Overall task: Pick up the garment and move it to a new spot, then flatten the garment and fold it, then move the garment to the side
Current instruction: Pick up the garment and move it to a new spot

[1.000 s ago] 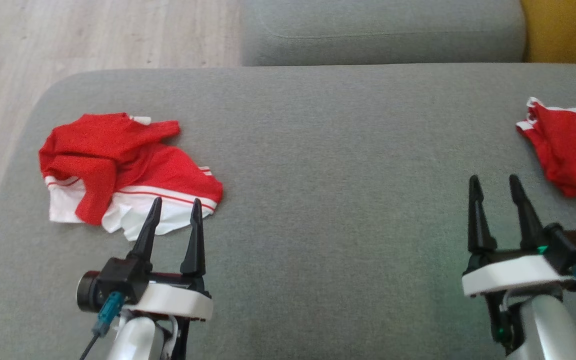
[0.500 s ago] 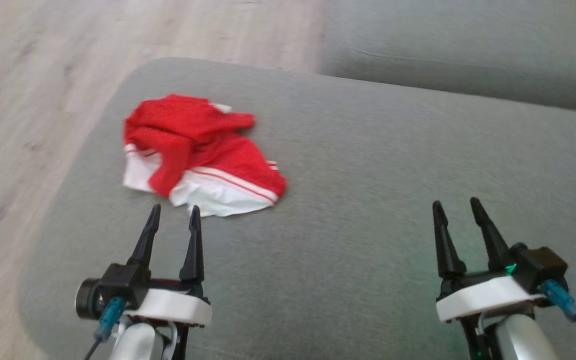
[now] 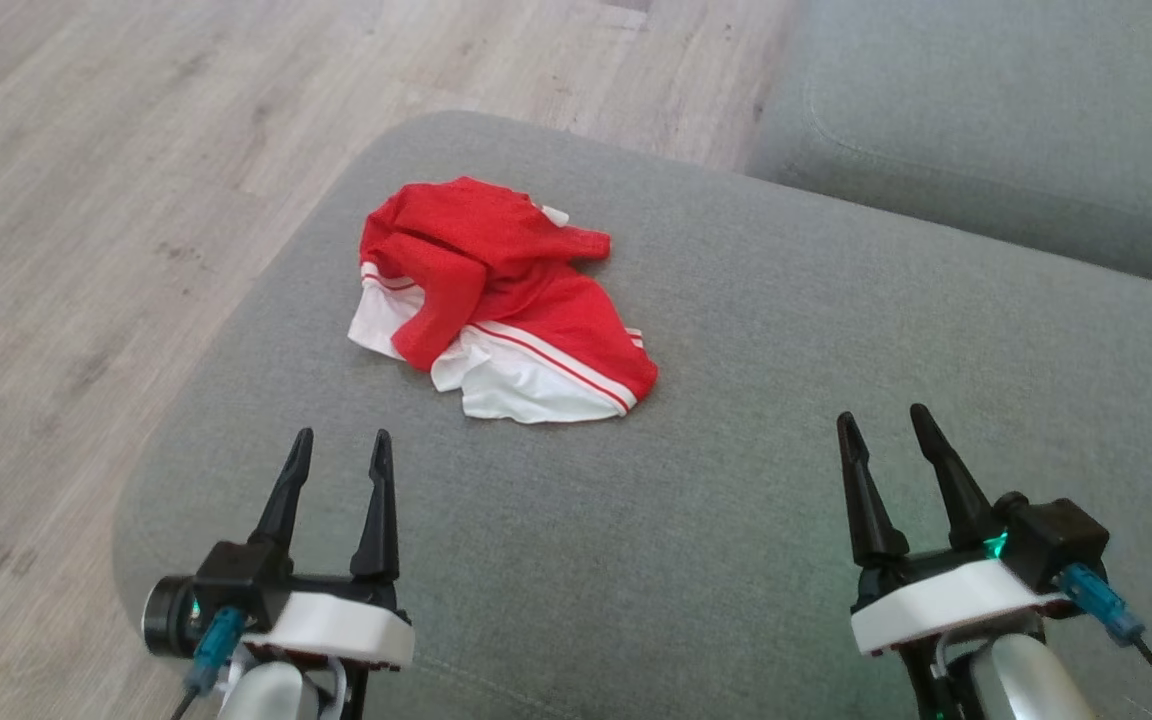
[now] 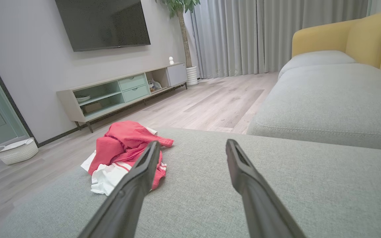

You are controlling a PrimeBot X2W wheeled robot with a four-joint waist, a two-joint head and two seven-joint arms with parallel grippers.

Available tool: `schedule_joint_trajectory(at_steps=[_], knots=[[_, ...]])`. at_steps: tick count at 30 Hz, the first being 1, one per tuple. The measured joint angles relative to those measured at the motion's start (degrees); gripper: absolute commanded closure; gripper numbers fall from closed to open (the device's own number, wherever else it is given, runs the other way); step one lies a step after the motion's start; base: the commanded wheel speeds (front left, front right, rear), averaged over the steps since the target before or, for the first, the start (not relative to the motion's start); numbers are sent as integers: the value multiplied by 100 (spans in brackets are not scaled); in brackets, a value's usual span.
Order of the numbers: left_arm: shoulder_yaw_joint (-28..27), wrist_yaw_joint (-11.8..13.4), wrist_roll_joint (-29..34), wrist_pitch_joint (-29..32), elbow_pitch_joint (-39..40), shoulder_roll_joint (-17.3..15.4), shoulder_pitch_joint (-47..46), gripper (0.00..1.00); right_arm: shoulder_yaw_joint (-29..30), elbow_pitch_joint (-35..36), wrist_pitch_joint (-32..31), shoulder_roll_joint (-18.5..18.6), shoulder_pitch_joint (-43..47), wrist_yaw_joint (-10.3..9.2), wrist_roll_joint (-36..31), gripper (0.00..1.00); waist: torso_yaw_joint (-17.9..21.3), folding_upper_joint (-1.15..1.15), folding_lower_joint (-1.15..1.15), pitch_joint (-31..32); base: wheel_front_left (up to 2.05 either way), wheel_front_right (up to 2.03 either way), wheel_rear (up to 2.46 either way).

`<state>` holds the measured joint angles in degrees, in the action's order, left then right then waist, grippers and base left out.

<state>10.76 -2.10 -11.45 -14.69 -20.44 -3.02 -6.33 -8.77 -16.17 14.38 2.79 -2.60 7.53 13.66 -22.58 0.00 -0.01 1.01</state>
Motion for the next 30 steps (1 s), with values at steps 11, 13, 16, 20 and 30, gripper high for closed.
schedule_joint_trajectory(at_steps=[11,13,16,20,30], knots=[[337,-367,151,668,-502,-339,-842,0,163,4,0,0,-84,1,-86,0,356,0,1,-497,0,0,0],[537,-454,151,1099,-702,-441,-1319,0,193,13,0,0,-171,0,-143,0,445,0,1,-657,0,0,0],[924,-505,62,1726,-1023,-626,-1989,0,226,68,0,0,-339,0,-221,0,578,0,2,-913,0,0,0],[1847,-531,-557,2371,-1265,-855,-2641,0,236,112,0,1,-547,0,-264,0,774,0,2,-1240,0,0,0],[3327,-548,-1957,2976,-1759,-1184,-3543,0,247,197,0,3,-789,0,-264,0,1242,0,2,-1820,0,0,0]])
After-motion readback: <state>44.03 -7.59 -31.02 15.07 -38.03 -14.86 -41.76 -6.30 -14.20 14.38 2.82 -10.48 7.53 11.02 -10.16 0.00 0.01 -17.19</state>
